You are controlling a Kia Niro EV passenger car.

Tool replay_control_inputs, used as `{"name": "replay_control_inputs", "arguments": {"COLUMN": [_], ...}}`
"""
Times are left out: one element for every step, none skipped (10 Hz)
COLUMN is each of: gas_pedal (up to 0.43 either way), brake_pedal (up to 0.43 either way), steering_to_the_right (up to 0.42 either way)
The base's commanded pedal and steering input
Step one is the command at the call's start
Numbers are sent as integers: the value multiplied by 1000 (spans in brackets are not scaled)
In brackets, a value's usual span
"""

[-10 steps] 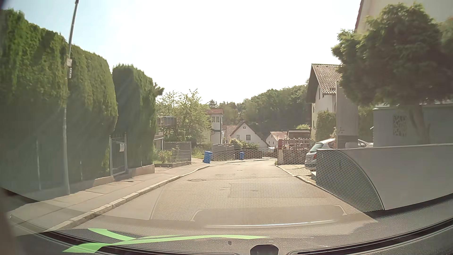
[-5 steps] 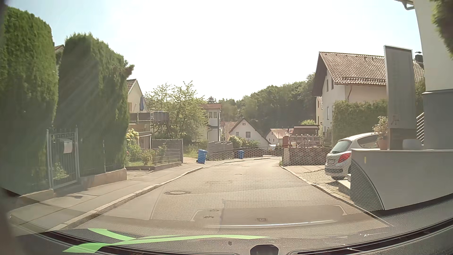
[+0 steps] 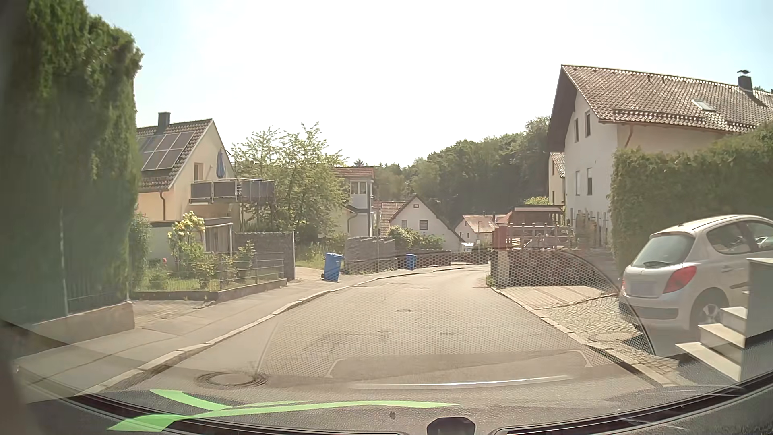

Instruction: Follow the waypoints while adhering to traffic rules and regulations

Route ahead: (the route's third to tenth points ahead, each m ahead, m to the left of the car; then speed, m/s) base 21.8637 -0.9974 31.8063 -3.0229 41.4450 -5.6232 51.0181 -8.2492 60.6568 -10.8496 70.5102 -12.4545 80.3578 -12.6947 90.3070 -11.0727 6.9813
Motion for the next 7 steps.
{"name": "replay_control_inputs", "arguments": {"gas_pedal": [0, 0, 0, 0, 0, 0, 0], "brake_pedal": [122, 122, 128, 122, 122, 128, 134], "steering_to_the_right": [0, 1, 4, 6, 6, 6, 7]}}
